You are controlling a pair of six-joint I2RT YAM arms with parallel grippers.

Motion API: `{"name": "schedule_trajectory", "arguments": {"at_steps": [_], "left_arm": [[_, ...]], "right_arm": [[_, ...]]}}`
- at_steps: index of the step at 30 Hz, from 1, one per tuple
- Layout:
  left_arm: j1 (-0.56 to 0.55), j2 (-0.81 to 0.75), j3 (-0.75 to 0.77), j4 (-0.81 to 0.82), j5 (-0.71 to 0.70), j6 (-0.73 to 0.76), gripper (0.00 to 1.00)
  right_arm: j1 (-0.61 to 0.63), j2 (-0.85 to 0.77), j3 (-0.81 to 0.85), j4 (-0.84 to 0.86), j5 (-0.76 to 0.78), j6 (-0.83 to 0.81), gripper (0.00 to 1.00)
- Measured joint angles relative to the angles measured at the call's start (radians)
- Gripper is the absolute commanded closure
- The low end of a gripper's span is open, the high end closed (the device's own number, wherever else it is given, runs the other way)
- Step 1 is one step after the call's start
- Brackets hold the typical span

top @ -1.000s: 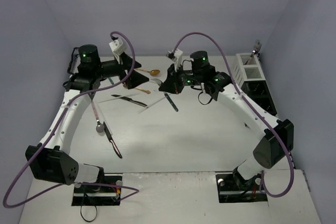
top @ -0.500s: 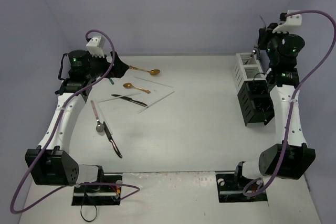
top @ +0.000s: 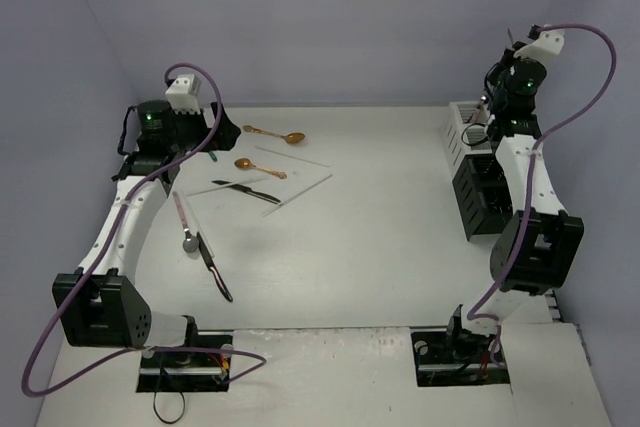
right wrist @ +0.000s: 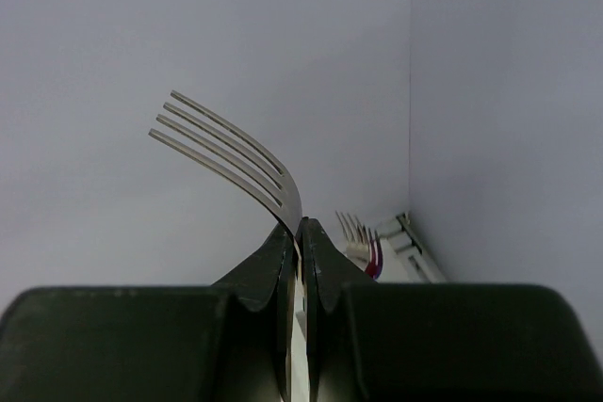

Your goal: Sort the eating utensils into containers

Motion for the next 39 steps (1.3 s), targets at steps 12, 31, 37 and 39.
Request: {"name": "schedule_trajectory", "arguments": {"at_steps": [12,31,37,39], "left_arm": [[0.000,0.044,-0.030,0.039,0.008,0.010,0.09],[0.000,0.128,-0.029,0.050,0.004,0.011,0.09],[0.000,0.149,-0.016,0.031,-0.042,0.008,0.09],[0.002,0.155,-0.006,0.018,-0.074,0.001,0.09]], "right_arm": [[0.000,0.128,0.000,0.164,-0.007,0.067,1.00],[-0.014,0.294,-0.002,0.308,-0.023,0.100,0.44],[-0.027,0.291,-0.024,0.328,-0.058,0.119,0.41],[-0.027,0.278,-0.034,0.311,-0.083,0.121,0.42]]}}
